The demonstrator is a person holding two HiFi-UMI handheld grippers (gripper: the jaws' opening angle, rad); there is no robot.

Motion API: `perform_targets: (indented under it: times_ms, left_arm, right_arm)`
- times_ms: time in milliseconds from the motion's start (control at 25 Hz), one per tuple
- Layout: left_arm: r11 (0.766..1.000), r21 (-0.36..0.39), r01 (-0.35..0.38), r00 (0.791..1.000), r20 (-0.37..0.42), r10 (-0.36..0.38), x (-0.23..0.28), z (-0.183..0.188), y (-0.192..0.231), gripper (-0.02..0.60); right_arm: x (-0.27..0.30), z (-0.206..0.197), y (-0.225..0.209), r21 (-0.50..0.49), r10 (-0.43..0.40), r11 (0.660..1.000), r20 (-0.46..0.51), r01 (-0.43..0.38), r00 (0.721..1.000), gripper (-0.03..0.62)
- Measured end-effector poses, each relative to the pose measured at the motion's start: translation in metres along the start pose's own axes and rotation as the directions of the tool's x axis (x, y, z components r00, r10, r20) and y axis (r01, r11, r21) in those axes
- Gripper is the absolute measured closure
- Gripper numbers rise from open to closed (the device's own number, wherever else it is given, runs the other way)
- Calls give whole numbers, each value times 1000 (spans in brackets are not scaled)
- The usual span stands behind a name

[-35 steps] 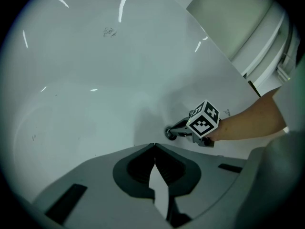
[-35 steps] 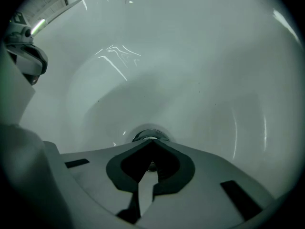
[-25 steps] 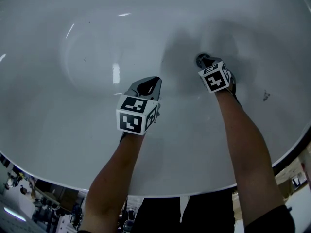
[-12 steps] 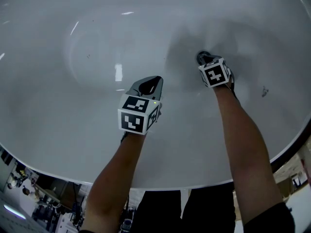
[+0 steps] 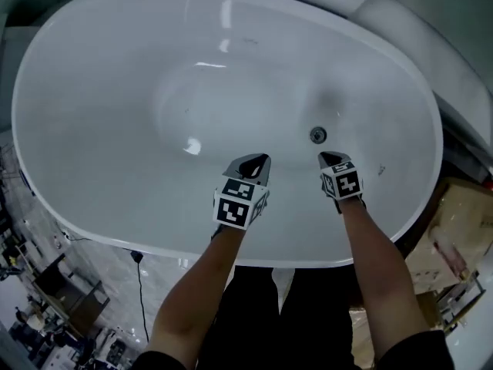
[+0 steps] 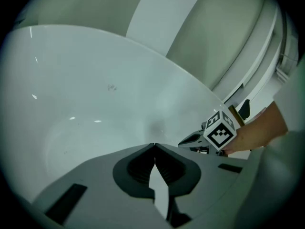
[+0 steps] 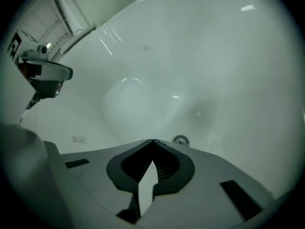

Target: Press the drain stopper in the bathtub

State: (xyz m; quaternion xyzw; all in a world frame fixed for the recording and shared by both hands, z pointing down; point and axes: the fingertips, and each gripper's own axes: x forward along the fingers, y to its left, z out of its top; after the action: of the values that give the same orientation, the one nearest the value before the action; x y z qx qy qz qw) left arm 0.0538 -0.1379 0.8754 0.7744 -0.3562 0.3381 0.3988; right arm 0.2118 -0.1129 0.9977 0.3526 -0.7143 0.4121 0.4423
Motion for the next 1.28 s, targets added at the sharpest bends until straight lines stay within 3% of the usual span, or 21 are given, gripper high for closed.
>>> perform_targets:
  times_ms: [80, 240, 320, 480, 600, 720, 1000, 1280]
  left_arm:
    - [1000, 7, -3, 1000, 12, 2, -57, 14, -15, 565]
    - [1000, 15, 1, 992, 126, -3, -154, 72, -41, 565]
    - [999, 41, 16, 989, 149, -22, -195, 88, -60, 565]
    - [995, 102, 17, 980, 194, -36, -270, 115, -73, 566]
    - [997, 79, 15, 971, 238, -34, -315, 127, -80, 565]
    - [993, 112, 29, 961, 269, -58, -353, 134, -100, 565]
    - [985, 172, 20, 934, 349, -80, -434, 144, -131, 565]
    - [974, 227, -1, 879, 465, -108, -493, 181, -161, 565]
  right_arm:
    - [-60, 10, 47, 20, 42, 999, 38, -42, 998, 580]
    - [-174, 68, 118, -94, 89, 993, 158, -75, 983, 582]
    - [-228, 84, 148, -93, 106, 992, 210, -89, 972, 582]
    - [-318, 121, 202, -30, 95, 995, 357, -91, 929, 582]
    - [-374, 135, 236, -98, 109, 992, 419, -74, 902, 582]
    - [-428, 140, 264, -172, 132, 983, 462, -57, 877, 582]
    - [-532, 158, 292, -149, 114, 989, 645, -22, 755, 582]
    - [-601, 167, 306, -111, 115, 993, 759, -47, 641, 582]
